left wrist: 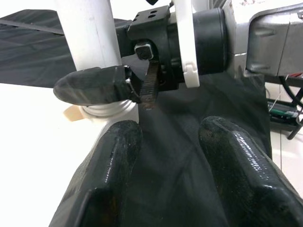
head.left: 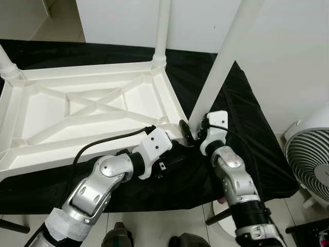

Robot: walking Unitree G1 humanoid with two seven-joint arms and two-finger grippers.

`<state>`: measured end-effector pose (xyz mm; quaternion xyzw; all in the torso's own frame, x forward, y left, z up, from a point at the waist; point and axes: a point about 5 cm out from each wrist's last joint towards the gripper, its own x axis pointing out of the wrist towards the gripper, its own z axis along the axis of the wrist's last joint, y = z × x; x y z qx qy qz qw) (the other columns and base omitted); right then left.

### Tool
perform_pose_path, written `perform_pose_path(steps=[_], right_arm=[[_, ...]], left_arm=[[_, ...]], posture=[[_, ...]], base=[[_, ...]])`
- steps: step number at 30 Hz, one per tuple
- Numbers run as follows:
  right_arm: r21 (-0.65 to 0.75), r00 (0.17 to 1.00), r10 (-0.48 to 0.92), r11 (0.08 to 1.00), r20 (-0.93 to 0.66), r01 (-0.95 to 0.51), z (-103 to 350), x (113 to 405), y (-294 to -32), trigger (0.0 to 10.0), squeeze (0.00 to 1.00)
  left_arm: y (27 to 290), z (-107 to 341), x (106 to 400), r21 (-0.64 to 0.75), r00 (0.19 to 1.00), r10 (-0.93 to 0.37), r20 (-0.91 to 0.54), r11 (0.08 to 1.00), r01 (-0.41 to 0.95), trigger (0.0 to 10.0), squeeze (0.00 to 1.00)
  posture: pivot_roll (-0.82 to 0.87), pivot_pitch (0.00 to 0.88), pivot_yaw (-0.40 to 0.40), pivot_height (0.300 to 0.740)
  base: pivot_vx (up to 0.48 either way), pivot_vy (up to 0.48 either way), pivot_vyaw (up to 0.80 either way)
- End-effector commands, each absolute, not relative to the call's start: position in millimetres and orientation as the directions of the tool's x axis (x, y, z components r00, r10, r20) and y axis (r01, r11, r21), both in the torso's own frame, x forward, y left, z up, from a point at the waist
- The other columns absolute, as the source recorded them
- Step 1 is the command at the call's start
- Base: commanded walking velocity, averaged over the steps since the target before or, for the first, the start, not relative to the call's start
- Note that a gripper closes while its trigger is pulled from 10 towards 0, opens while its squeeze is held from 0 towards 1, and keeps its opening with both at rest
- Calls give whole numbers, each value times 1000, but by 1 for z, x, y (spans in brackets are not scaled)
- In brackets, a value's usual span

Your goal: Building children table

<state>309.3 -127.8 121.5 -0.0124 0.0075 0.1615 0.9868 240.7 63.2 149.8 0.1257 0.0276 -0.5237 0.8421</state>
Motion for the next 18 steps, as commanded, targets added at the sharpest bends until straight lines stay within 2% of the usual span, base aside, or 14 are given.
perform_pose_path(steps=[1,4,5,7,10,18], right_arm=[[-36,945,317,946,-83,-321,109,309,-141,10000,0],[-60,925,370,925,-84,-376,110,312,-141,10000,0],[-90,894,441,890,-83,-448,112,314,-141,10000,0],[-90,894,441,890,-83,-448,112,314,-141,10000,0],[-141,818,569,806,-87,-575,118,322,-139,10000,0],[-135,740,669,729,-68,-671,125,336,-131,10000,0]], left_arm=[[61,149,239,187,427,-884,-188,395,899,10000,0],[61,149,240,188,427,-884,-189,394,900,10000,0],[62,149,241,189,429,-883,-189,396,899,10000,0],[62,149,241,189,429,-883,-189,396,899,10000,0],[63,150,243,194,435,-880,-189,401,895,10000,0],[65,152,245,198,451,-873,-185,416,887,10000,0]], posture=[[-5,0,-60,740],[-7,0,-58,740],[-7,0,-53,740],[-7,0,-53,740],[0,0,-52,740],[18,2,-49,740]], base=[[0,0,0],[0,0,0],[0,0,0],[0,0,0],[0,0,0],[0,0,0]])
